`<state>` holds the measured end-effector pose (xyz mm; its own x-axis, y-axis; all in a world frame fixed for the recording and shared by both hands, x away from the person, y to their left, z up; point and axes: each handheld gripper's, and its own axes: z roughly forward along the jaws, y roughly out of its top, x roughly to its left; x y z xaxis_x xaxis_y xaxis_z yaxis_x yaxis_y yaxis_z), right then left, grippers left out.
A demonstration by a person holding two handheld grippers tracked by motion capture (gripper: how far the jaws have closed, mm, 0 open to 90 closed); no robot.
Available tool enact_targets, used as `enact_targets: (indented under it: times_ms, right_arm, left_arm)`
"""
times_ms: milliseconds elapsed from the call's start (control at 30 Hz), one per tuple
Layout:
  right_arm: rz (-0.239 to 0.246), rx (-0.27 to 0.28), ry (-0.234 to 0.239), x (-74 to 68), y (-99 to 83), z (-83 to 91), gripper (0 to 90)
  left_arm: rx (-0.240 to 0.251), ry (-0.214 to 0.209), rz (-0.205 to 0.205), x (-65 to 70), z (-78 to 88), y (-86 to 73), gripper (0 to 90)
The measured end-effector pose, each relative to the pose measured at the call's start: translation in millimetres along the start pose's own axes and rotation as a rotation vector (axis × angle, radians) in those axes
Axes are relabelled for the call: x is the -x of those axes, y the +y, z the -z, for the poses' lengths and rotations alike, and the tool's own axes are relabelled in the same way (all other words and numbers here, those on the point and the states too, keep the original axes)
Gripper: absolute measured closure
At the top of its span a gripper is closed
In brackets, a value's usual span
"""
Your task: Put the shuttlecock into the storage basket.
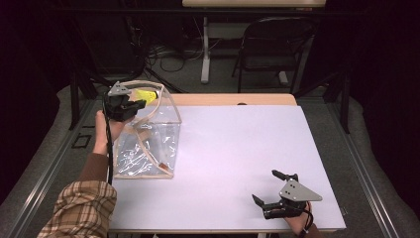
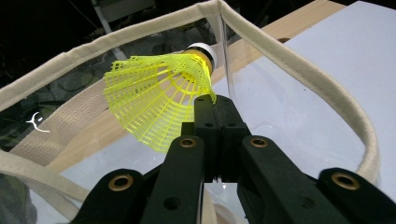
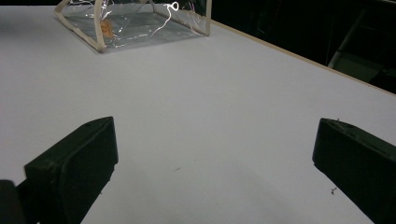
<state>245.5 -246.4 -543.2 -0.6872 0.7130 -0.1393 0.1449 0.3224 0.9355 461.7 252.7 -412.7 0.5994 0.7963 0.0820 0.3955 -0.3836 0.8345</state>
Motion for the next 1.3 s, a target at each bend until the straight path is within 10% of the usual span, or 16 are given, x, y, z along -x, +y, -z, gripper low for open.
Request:
enact_targets:
  times_ms: [1300]
  right_arm:
    - [0.000,0.000,0.000,0.0,0.0,0.2,0.0]
  left_arm:
    - [-0.072,-0.034,0.011,-1.2,-13.7,-4.2,89.5]
